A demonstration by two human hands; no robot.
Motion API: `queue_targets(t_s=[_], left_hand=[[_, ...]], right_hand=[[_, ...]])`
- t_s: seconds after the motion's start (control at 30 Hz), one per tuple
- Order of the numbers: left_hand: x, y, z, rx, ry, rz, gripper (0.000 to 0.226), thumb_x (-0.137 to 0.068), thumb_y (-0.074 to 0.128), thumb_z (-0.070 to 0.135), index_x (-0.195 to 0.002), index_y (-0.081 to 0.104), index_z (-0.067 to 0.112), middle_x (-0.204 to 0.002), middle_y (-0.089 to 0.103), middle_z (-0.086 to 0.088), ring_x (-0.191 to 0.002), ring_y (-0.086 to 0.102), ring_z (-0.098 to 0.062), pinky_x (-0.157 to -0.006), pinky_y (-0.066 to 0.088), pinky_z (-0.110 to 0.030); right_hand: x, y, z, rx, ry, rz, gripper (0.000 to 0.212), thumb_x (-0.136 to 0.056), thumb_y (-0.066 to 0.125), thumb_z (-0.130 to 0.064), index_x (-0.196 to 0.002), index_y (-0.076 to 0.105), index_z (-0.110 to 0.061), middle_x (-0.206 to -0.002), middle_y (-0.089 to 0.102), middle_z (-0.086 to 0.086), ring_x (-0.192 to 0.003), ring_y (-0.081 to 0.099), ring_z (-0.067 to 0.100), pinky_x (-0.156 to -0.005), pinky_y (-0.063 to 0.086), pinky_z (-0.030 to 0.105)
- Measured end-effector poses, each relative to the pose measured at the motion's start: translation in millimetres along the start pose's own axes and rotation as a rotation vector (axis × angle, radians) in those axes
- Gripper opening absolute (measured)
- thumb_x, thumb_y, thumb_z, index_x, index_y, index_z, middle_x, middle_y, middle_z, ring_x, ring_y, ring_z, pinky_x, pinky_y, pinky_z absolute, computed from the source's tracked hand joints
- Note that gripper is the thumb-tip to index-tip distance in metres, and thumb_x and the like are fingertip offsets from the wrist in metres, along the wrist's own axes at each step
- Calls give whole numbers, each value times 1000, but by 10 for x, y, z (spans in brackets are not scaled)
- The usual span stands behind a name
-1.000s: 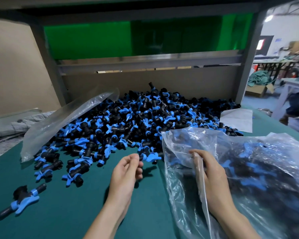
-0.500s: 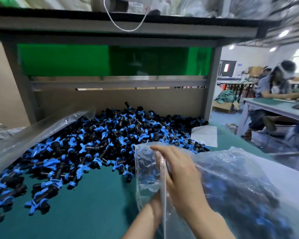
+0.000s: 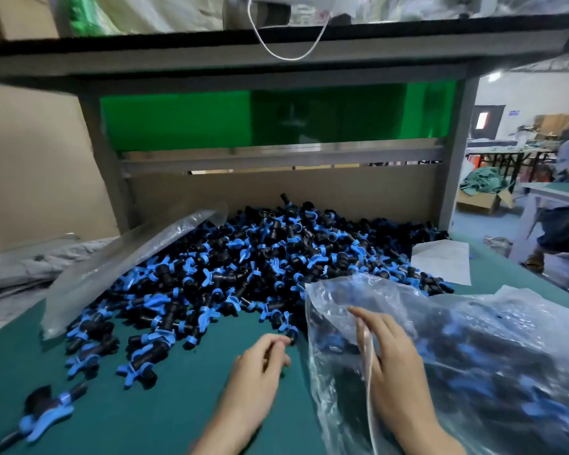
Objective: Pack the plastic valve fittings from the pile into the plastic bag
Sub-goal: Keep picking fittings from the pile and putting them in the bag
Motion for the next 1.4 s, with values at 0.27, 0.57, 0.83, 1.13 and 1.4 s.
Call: queue_targets(t_s=[0.27,0.57,0.83,1.13,1.4], left_hand=[[181,-367,-1062,-91,-396,193,37,-103,38,31,-138,36,17,-82,65,3,-65,58,-17,-50,40,-32],[117,-409,-1052,-337,-529,187,35,-97,50,21,-126,41,4,-118,46,-18,-93,60,-34,-53,36,-36],[144,-431,-1156,-419,-534,198,23,-101,44,23,-120,54,13,-121,62,-5,-115,51,-27,-92,39,-40],[113,-463,-1142,-198,-492,255,20,-98,51,24,-116,52,15,-115,65,-6,-116,48,-28,-91,37,-43],[355,-304,-645,617,-291,328,16,-99,48,35,-105,63,39,-81,66,15,-62,53,-2,-55,43,-18]], right_hand=[[22,164,313,115,20,-16,32,-99,48,-21,-128,58,-31,-106,59,-12,-100,52,13,-80,41,31],[26,154,339,122,18,-18,36,-100,38,-30,-127,60,-24,-110,61,-4,-99,49,14,-79,41,32],[19,177,350,154,13,-30,34,-99,39,-28,-126,59,-25,-111,57,-7,-97,51,15,-78,46,36],[21,164,355,150,-6,-9,29,-99,45,-22,-124,59,-27,-111,54,-10,-95,50,11,-77,47,34],[15,175,351,158,-2,-9,28,-99,45,-23,-123,60,-25,-111,54,-8,-95,52,15,-79,48,37]])
Point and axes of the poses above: each hand's wrist, its own x-axis away from the middle knuckle, its own y-axis out of the palm, z = x × y, the point moved 7 cm from there along -x, towards the middle knuckle
